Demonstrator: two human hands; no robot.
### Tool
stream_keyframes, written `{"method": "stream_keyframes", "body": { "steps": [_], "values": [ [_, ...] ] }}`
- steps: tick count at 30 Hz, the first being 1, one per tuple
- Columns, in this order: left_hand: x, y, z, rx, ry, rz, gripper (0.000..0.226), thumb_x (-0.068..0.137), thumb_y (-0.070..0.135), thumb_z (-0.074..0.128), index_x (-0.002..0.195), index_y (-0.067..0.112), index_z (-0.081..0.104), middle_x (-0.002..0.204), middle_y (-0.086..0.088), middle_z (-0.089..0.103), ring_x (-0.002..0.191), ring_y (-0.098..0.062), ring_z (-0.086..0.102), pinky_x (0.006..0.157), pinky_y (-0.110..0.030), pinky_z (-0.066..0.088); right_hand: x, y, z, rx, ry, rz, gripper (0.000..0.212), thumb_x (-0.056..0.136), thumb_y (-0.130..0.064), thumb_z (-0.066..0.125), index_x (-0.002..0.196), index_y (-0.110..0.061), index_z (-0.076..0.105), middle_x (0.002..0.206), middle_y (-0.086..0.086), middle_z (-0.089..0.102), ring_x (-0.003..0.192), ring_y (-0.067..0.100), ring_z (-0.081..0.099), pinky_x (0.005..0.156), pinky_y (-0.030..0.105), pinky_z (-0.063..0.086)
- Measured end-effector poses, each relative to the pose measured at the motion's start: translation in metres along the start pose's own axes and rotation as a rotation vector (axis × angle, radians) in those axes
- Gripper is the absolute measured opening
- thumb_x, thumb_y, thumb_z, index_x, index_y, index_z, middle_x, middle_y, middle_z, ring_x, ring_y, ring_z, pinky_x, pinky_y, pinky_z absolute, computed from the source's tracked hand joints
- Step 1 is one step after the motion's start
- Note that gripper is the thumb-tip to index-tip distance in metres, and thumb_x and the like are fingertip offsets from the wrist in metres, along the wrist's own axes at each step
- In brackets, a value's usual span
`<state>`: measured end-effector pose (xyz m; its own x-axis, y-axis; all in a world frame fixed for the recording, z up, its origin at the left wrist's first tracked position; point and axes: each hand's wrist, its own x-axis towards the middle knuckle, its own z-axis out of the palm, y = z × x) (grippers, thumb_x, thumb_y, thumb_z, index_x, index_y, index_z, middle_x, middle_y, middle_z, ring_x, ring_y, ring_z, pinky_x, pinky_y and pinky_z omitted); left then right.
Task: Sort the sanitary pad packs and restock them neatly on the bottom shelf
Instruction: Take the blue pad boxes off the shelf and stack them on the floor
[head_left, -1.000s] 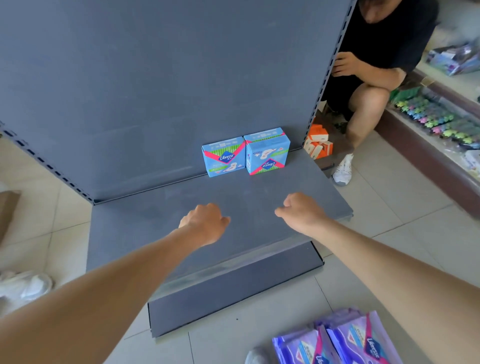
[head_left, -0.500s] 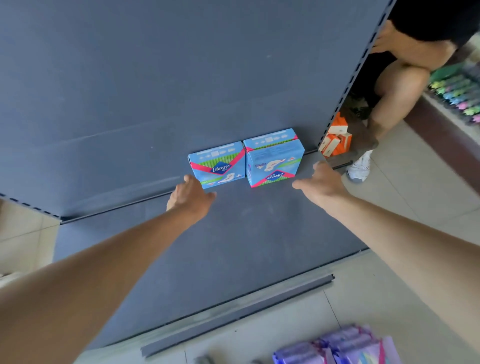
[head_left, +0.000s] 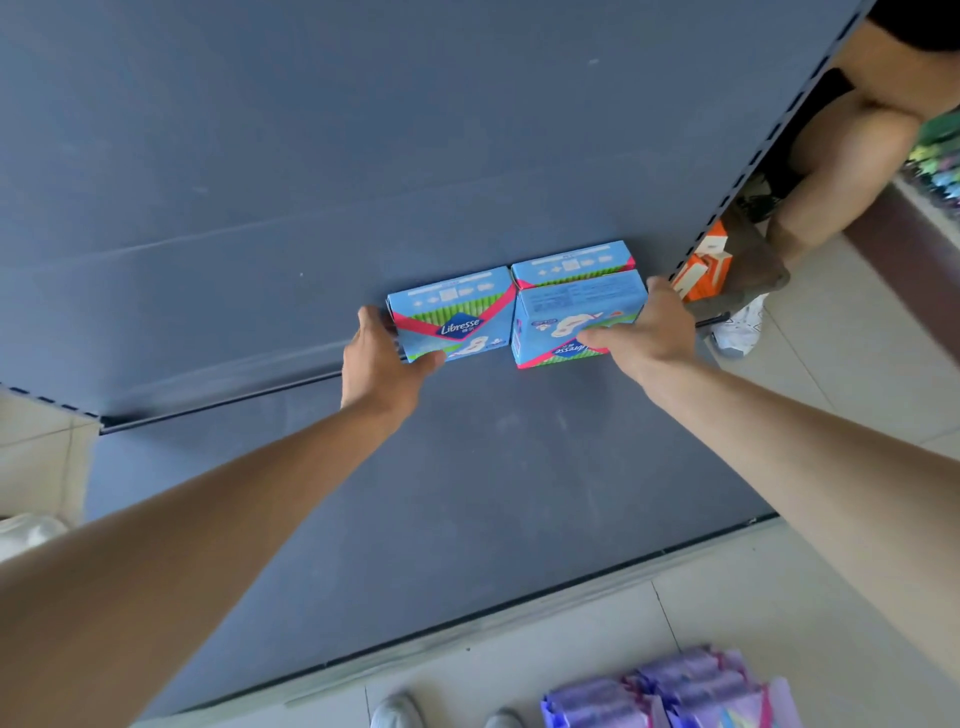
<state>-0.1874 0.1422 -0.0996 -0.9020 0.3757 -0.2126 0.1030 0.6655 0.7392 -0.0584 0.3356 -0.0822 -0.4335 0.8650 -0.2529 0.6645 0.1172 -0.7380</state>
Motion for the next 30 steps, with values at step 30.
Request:
{"method": "stream_keyframes", "body": {
  "steps": [30],
  "values": [
    [-0.12,-0.001,-0.022,-0.329,-0.595,-0.079,0.021,0.099,0.013,0.046,0.118,0.011,0.055,0.105,-0.001,0.065,0.073,-0.001,0.069,0.067,-0.019,0.058,-0.128,0.042,-0.048,0.6,-0.391,0.115,0.03,0.082,-0.014,0.07,0.11,-0.004,0.066,0.1,0.014,0.072,0.078,0.019,0.07,0.069,0.029,0.058]
  ]
}}
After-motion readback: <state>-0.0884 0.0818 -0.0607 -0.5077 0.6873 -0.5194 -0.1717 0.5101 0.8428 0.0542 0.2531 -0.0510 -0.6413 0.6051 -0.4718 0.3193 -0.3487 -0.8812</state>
